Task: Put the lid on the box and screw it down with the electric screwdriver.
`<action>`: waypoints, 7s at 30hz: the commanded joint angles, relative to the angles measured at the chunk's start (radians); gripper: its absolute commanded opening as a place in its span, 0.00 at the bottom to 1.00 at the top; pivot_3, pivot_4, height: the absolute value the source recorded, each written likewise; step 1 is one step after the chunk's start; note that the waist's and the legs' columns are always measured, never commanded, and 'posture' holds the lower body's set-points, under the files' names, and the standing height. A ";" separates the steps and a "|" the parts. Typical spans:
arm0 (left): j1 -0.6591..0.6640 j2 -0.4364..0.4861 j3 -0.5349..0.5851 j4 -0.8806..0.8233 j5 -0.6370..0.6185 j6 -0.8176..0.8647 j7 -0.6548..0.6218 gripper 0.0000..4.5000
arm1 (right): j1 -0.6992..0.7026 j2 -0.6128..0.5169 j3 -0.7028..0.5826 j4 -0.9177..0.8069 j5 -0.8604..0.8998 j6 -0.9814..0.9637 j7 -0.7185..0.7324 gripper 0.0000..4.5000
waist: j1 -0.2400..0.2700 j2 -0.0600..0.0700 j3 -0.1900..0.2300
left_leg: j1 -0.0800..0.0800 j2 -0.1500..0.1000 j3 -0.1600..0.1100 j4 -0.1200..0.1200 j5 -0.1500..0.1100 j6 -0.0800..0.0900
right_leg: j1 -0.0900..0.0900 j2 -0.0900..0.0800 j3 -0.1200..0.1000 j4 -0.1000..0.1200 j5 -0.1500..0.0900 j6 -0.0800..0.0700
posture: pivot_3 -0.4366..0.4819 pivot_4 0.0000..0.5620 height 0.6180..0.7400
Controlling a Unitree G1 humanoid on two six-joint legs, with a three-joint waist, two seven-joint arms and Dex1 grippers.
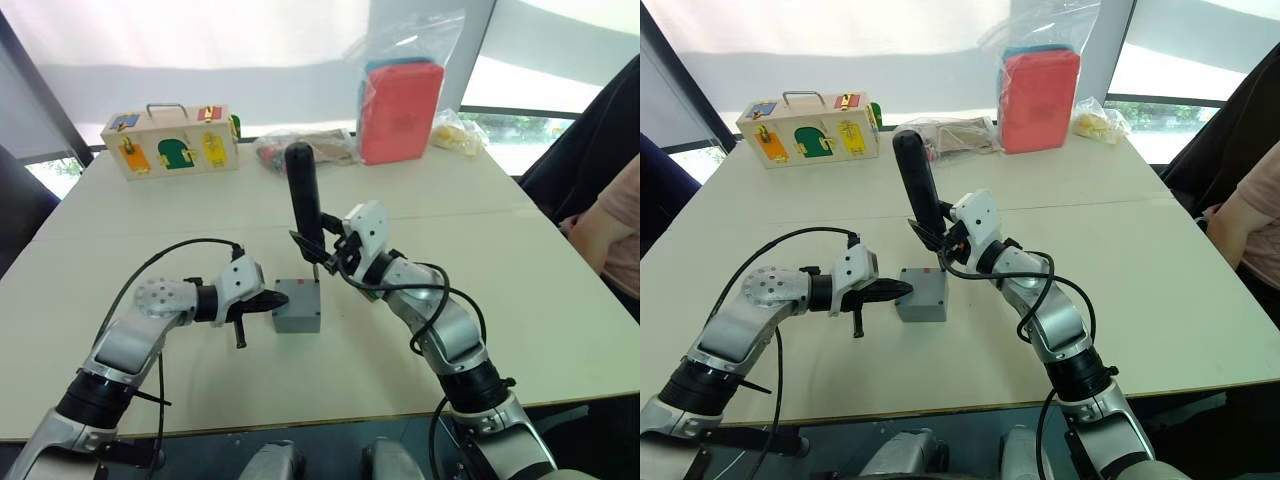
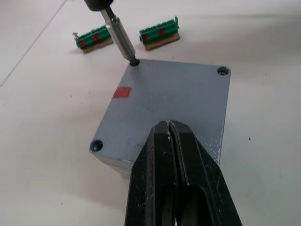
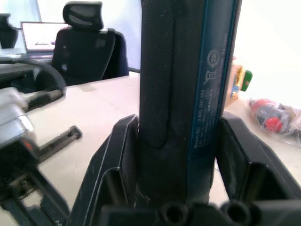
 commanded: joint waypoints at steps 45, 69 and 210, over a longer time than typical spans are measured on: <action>-0.053 0.024 0.058 -0.079 -0.053 0.079 -0.042 0.00 | -0.267 -0.155 -0.376 -0.193 0.392 0.456 -0.030 0.41 | 0.000 0.001 0.037 | -0.043 -0.001 -0.004 -0.004 0.006 -0.009 | -0.039 -0.001 -0.001 -0.001 0.009 -0.002 | 0.48 0.27 1.00; -0.117 0.096 0.258 -0.277 -0.315 0.241 -0.046 0.00 | -0.370 -0.535 -0.247 0.274 0.333 1.270 -0.129 0.41 | -0.013 0.000 0.059 | -0.068 0.001 0.000 0.008 0.010 -0.014 | -0.061 -0.001 0.000 0.002 0.013 -0.003 | 0.48 0.27 1.00; -0.087 0.030 0.038 0.084 0.072 -0.045 -0.063 0.00 | -0.103 -0.259 0.102 -0.047 -0.051 0.420 0.414 0.00 | -0.028 -0.004 0.058 | -0.065 0.000 0.001 0.027 0.010 -0.014 | -0.058 0.003 0.001 0.015 0.018 -0.003 | 0.48 0.27 1.00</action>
